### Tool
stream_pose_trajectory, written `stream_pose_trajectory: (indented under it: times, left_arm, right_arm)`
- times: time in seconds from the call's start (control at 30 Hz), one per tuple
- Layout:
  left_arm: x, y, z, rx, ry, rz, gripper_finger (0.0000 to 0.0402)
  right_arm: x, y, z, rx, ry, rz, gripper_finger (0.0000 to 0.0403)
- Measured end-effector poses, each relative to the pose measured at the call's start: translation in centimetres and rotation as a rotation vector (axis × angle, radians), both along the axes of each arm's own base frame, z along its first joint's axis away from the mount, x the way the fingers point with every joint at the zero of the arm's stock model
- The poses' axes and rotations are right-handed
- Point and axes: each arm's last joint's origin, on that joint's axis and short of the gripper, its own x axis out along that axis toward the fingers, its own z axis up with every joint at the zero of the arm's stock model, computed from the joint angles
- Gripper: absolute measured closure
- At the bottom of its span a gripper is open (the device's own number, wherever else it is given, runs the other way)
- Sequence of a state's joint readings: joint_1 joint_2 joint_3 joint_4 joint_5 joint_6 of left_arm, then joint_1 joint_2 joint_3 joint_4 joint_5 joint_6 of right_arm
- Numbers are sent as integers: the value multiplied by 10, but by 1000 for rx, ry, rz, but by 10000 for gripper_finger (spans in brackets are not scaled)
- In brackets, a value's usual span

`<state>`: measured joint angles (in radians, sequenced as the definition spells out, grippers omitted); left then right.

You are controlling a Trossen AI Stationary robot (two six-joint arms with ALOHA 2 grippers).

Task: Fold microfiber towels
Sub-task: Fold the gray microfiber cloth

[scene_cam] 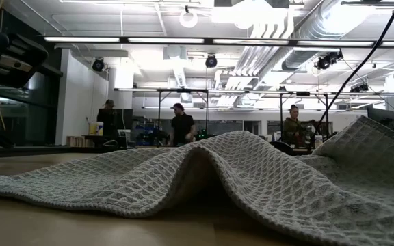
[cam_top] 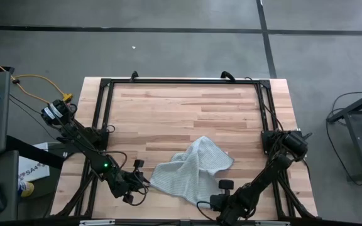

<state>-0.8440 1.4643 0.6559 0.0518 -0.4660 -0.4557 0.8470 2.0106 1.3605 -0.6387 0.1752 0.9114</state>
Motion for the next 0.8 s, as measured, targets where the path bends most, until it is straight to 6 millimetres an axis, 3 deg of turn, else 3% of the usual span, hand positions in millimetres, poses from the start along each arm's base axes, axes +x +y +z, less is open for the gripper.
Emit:
stream_pose_trajectory:
  times: [0.2, 0.57, 0.8]
  left_arm:
    - [0, 0, 0, -1, 0, 0, 333]
    - [0, 0, 0, 0, 1, 0, 333]
    - [-1, 1, -2, 19, 16, -2, 333]
  right_arm:
    - [1, 2, 0, 43, 16, 30, 396]
    - [8, 4, 3, 83, -34, 48, 309]
    - [7, 1, 2, 25, -48, 29, 296]
